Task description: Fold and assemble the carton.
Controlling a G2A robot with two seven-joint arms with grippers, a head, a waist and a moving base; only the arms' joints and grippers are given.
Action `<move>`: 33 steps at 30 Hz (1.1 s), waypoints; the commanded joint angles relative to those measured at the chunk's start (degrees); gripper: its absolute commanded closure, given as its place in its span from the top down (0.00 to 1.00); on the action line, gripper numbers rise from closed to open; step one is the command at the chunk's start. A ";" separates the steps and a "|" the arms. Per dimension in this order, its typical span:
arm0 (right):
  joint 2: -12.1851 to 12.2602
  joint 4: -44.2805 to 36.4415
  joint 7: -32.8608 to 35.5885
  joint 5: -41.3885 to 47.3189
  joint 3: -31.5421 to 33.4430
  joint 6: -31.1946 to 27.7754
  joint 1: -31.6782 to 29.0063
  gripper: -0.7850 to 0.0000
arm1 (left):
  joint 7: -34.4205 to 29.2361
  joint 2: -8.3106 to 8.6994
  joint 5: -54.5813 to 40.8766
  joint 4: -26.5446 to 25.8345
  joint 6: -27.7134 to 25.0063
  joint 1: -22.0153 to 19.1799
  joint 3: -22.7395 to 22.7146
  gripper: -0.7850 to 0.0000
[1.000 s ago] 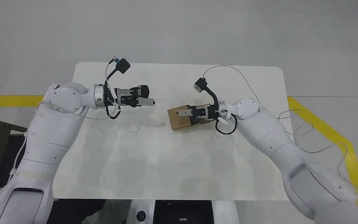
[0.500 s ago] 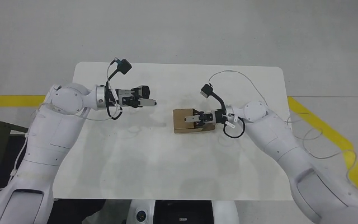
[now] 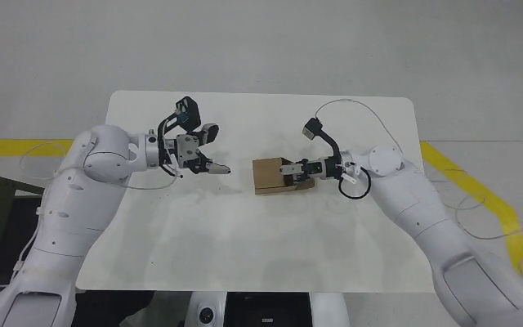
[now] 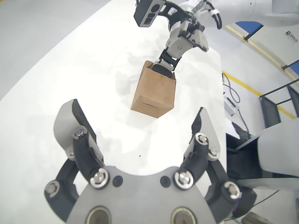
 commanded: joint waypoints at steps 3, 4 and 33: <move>0.99 -2.36 1.04 -0.88 2.09 1.03 -0.98 1.00 | 8.65 -0.26 11.46 -2.26 -1.54 1.80 0.08 1.00; 1.24 -3.13 1.71 -1.08 2.48 1.70 -1.27 1.00 | 10.66 -0.28 13.66 -2.76 -1.54 2.23 0.35 1.00; 6.56 -16.63 2.02 -18.99 13.94 3.30 -5.44 0.00 | 21.04 0.30 31.14 -7.80 0.22 3.82 1.80 1.00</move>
